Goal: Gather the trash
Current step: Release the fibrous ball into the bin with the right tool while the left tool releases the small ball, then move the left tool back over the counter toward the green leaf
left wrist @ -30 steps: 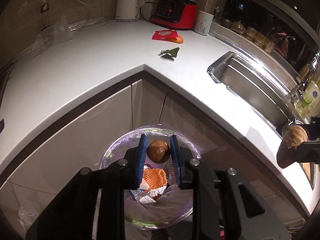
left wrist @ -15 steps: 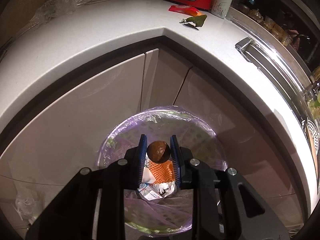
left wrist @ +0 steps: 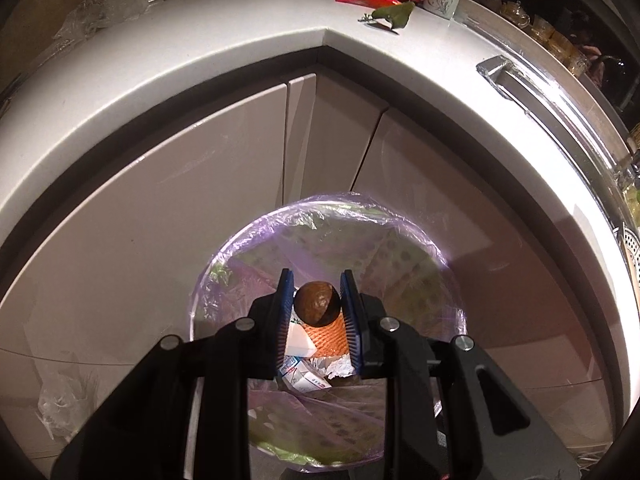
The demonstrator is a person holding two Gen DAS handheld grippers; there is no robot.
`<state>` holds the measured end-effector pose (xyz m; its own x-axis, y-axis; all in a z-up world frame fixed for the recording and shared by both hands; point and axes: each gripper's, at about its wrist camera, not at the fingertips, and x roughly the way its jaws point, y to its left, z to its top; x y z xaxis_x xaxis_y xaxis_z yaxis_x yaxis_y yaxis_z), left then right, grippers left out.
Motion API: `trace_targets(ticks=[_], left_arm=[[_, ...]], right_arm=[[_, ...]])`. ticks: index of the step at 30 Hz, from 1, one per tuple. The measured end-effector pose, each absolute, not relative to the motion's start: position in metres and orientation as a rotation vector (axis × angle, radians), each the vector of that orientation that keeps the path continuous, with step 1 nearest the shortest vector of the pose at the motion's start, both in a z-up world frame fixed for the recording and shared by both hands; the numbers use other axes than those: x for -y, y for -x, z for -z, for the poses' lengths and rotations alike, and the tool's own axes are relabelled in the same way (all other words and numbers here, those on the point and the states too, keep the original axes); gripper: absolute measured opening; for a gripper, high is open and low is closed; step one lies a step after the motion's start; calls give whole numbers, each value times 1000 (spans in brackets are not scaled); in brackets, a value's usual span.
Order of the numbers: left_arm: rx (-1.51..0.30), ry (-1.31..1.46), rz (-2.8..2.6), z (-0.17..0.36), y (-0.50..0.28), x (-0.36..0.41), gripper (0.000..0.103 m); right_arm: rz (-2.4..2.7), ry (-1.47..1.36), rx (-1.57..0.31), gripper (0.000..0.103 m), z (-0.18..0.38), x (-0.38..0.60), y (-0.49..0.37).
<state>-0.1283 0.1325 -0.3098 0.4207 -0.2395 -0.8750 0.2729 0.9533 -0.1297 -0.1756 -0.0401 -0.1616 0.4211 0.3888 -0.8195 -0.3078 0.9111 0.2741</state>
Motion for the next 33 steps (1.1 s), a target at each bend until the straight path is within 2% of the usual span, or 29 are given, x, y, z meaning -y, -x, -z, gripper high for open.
trace_targets(ticks=[2,4,5,6,9,17,22,26,33], left_arm=[[-1113,-42,325,316,130,-129,28],[-1131,-50,319,320,132,-126,46],[-1138,-54,312,321,132,-125,60],[-1132,-57,311,320,134,-124,68],[-1116,-71,307,317,134,-123,79],[-1094,-60,313,299,130,-119,82],[-1040,-78,325,276,130,-113,88],[-994,-93,341,255,124,-107,90],[-933,-100,329,226,101,-99,94]], right_arm=[[-431,-90,-1045,63,161,44,175],[-428,-97,-1044,66,160,47,173],[-427,-100,-1043,67,160,49,173],[-425,-103,-1043,68,160,50,172],[-426,-113,-1046,71,160,54,170],[-438,-112,-1041,72,158,60,161],[-438,-104,-1024,79,155,62,154],[-435,-85,-1004,89,149,64,145],[-432,-87,-971,95,140,76,127]])
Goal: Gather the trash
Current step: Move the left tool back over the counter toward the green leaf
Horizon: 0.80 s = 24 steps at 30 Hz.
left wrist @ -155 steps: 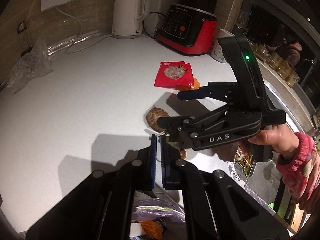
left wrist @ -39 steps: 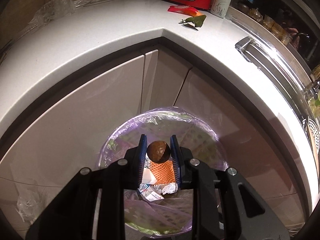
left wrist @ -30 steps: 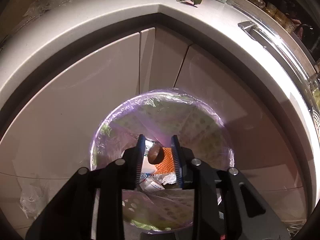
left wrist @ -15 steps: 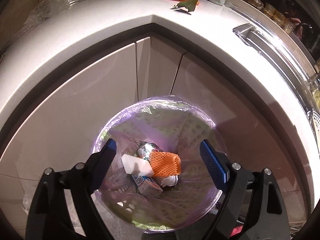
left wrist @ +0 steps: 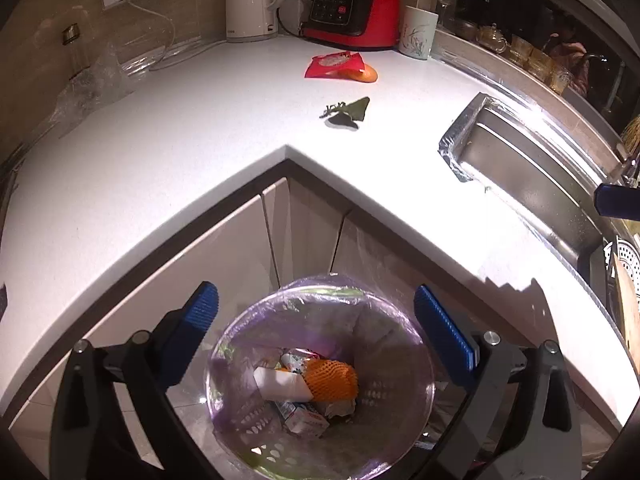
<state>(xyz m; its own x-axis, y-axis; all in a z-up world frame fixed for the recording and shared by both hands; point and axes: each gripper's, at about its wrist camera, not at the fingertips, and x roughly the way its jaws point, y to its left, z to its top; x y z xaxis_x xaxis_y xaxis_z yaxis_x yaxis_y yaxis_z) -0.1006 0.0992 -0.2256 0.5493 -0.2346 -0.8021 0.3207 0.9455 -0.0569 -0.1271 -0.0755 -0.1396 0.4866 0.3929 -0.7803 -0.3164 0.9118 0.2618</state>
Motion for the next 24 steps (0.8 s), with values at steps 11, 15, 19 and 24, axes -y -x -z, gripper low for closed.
trace_targets(ticks=[11,15,19,24], left_arm=[[-858,-64,324,182,34,-65,95],[-858,-99,321,186,6,-40,95],[-861,-103,321,194,-15,-23,95],[-920,-55,329,209,-37,-10,80]], right_arm=[[-414,-93,-922,101,127,125,91],[-415,-112,-923,101,129,148,73],[-423,-126,-935,101,136,169,54],[-434,-143,-955,101,149,189,29]])
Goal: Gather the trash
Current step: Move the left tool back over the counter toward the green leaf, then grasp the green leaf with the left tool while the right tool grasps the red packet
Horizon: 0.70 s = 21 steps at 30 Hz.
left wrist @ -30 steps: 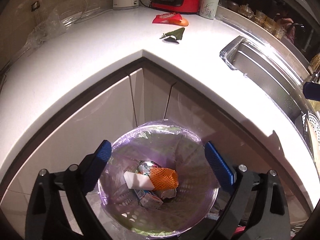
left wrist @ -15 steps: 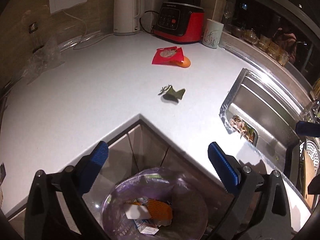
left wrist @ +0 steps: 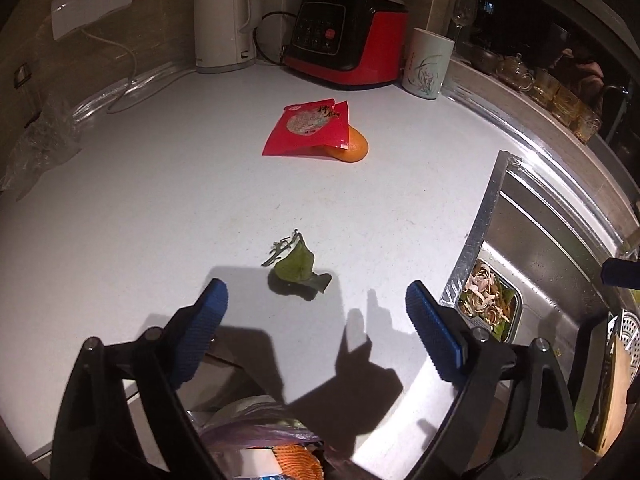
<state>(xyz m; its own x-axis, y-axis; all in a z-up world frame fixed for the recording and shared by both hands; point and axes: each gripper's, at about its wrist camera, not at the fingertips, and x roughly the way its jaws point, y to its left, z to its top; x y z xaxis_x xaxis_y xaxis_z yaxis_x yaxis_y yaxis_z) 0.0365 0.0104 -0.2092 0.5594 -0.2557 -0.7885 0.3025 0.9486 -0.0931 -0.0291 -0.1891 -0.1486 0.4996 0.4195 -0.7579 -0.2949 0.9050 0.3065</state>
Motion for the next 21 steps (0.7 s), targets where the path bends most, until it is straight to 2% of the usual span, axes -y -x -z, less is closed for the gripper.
trace_targets(ticks=[1,3,7,9,12,17,18,19,21], left_arm=[[-932,-49,330,213,-40,-9,78],[-954,-38,326,219,-47,-6,66],[-1000,-9,298,231,-60,-5,55],[-1023,6,286,236,-66,-5,41],[-1017,5,255,236,-69,-6,27],[-1035,18,255,234,-73,-8,21],[-1034,19,255,234,-73,-9,12],[-1030,21,255,234,-72,-9,8],[-1017,24,252,234,-70,-9,7]], right_arm=[[-439,-149,-959,101,151,193,23],[-449,-154,-963,101,155,200,13],[-475,-155,-975,101,164,210,-9],[-490,-154,-979,101,168,215,-20],[-510,-144,-972,101,173,219,-39],[-514,-95,-940,101,177,215,-81],[-518,-88,-930,101,177,212,-91],[-524,-86,-922,101,177,208,-102],[-531,-79,-903,101,178,198,-125]])
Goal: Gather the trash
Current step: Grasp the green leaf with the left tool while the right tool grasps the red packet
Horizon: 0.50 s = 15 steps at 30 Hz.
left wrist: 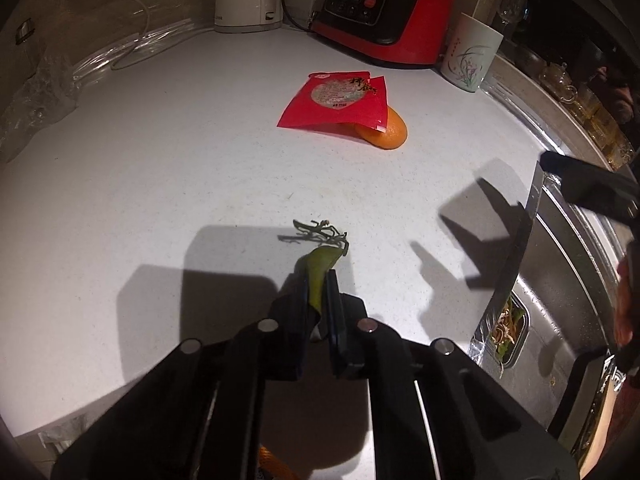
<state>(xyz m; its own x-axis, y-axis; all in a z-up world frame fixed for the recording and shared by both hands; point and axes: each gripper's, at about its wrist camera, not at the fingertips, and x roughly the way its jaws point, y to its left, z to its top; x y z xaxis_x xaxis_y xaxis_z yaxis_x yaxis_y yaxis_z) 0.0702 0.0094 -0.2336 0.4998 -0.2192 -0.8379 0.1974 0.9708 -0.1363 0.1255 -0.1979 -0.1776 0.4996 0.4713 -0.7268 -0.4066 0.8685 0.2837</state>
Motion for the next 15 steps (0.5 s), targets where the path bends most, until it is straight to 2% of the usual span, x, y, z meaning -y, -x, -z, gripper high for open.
trace_targets(ticks=[7,9,12,13,15], left_arm=[[-974,53,234,224,-61,-12,7],[-965,52,222,221,-60,-11,7],[-963,71,215,218,-59,-13,7],[-964,79,209,217,-59,-14,7],[-961,97,204,215,-58,-17,7]], right_arm=[[-472,-98,-925,100,200,164,-227],[-453,-153,-966,96,214,168,-256],[-453,-256,-1063,81,238,170,-291],[-453,-274,-1069,71,241,169,-297],[-464,-280,-1094,60,242,166,-303]])
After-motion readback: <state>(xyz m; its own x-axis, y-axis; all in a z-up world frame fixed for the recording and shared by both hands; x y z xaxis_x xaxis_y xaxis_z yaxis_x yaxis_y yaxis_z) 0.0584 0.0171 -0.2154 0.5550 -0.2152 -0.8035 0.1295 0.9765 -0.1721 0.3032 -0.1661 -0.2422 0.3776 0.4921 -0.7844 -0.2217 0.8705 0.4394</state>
